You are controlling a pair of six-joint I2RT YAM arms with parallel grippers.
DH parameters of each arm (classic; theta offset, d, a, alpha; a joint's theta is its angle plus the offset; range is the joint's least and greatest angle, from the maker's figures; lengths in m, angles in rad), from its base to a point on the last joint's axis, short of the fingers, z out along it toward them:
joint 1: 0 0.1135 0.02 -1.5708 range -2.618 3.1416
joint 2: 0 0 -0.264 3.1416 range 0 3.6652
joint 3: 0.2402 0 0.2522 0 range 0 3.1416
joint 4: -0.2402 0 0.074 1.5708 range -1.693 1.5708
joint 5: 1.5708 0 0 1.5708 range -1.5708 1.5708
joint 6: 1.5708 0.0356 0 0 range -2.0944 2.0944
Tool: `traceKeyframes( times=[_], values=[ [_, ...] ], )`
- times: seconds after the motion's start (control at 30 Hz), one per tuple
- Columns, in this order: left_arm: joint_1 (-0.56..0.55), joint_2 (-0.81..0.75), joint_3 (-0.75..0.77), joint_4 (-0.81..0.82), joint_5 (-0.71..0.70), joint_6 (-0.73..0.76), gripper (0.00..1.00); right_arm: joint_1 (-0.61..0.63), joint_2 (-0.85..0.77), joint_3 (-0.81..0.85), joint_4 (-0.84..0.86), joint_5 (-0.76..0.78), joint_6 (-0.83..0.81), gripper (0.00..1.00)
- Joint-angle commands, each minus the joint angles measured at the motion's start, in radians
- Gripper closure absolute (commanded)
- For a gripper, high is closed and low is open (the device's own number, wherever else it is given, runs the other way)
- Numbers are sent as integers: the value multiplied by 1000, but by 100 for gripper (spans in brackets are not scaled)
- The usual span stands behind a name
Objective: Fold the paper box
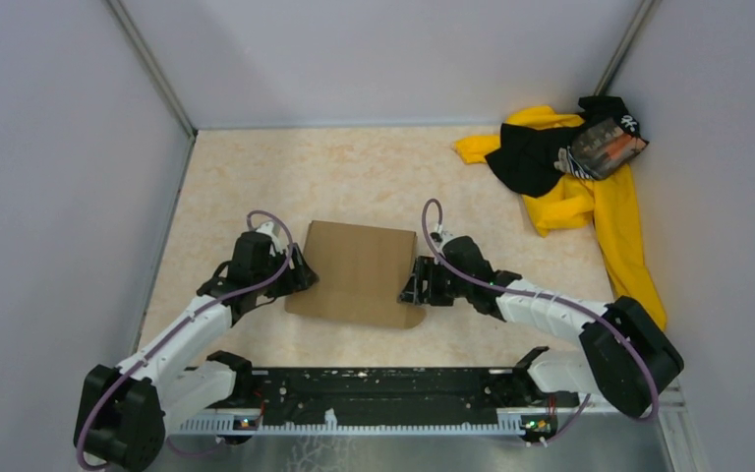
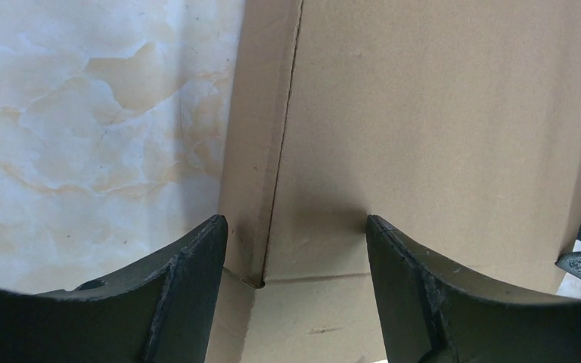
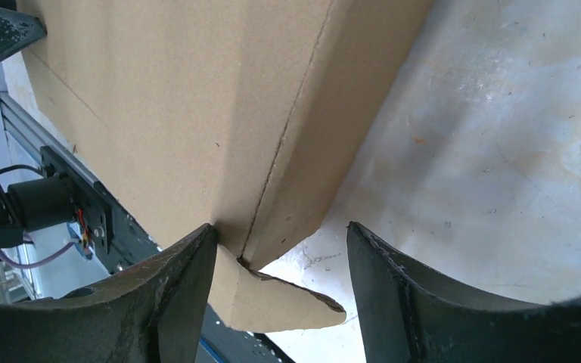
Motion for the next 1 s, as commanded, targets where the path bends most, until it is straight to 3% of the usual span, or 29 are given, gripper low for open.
traceKeyframes(
  times=[0.0,0.43,0.7,0.97],
  values=[
    [-2,-3,-20,17,3,1,27,-3,27,29,84,35,19,37],
    [-2,-14,-23,15,2,4,27,-3,47,69,119,56,-16,36],
    [-2,-32,-2,-4,54,-6,39,-4,89,77,133,-23,31,51],
    [-2,-69,112,-126,140,-27,39,-3,35,152,12,-113,85,53]
  ],
)
